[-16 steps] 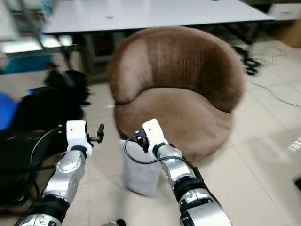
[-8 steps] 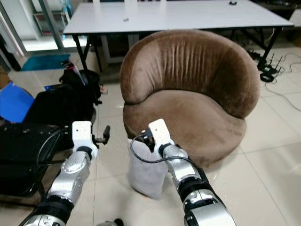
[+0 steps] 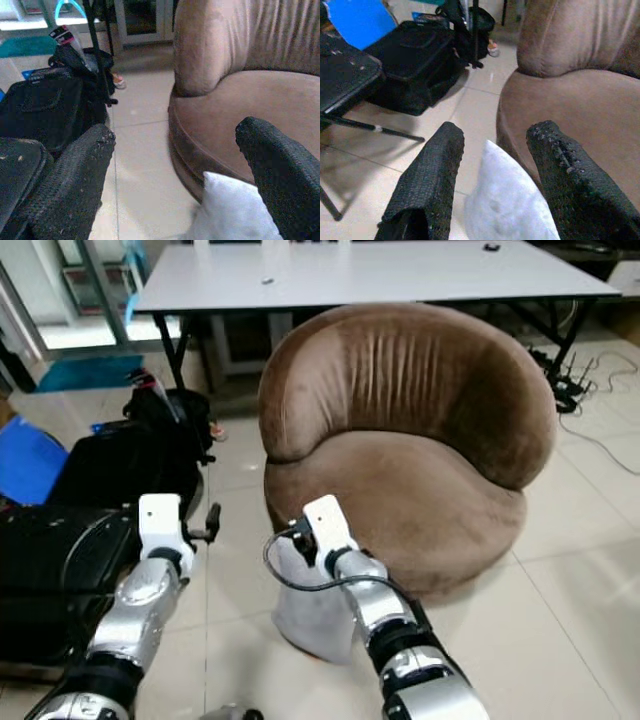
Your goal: Move the pillow to the sofa from floor
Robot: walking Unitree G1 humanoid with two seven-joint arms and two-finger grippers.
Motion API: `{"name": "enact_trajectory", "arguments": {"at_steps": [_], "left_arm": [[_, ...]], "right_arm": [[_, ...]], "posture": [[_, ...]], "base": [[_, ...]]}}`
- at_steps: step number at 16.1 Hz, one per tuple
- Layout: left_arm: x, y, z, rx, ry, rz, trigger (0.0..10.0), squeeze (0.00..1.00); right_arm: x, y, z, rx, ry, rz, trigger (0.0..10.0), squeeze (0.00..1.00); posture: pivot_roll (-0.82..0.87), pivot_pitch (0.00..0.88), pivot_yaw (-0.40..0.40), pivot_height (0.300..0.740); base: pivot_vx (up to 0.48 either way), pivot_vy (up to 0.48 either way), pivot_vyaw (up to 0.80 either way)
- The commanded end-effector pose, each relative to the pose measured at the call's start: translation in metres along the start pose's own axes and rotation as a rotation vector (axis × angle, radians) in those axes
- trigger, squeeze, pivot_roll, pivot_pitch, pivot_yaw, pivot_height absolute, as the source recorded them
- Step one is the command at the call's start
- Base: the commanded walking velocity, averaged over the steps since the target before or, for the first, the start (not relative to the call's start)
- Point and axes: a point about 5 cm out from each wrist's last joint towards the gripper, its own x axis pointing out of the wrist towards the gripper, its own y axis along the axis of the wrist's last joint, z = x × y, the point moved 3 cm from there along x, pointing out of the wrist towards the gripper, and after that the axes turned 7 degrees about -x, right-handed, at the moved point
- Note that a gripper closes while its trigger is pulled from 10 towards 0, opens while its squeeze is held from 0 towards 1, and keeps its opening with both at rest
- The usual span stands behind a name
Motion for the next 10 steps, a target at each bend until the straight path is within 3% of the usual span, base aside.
{"name": "enact_trajectory", "arguments": {"at_steps": [1,2,10], "left_arm": [[-0.0010,-0.0042,0.0050,0.012,-0.008,-0.012,10.0,0.00],[-0.0011,-0.0046,0.0053,0.004,-0.010,-0.012,10.0,0.00],[-0.0006,-0.0054,0.0060,-0.026,-0.023,-0.026,10.0,0.00]], "right_arm": [[-0.0027,-0.0054,0.0033,0.007,-0.010,-0.016,10.0,0.16],[-0.0031,-0.0064,0.0035,0.006,-0.010,-0.018,10.0,0.16],[-0.0051,-0.0084,0.0036,0.007,-0.004,-0.018,10.0,0.17]], "posture": [[-0.09,0.000,0.029,0.740],[-0.09,0.000,0.029,0.740],[-0.09,0.000,0.032,0.740]], "base": [[0.000,0.000,0.00],[0.000,0.000,0.00],[0.480,0.000,0.00]]}}
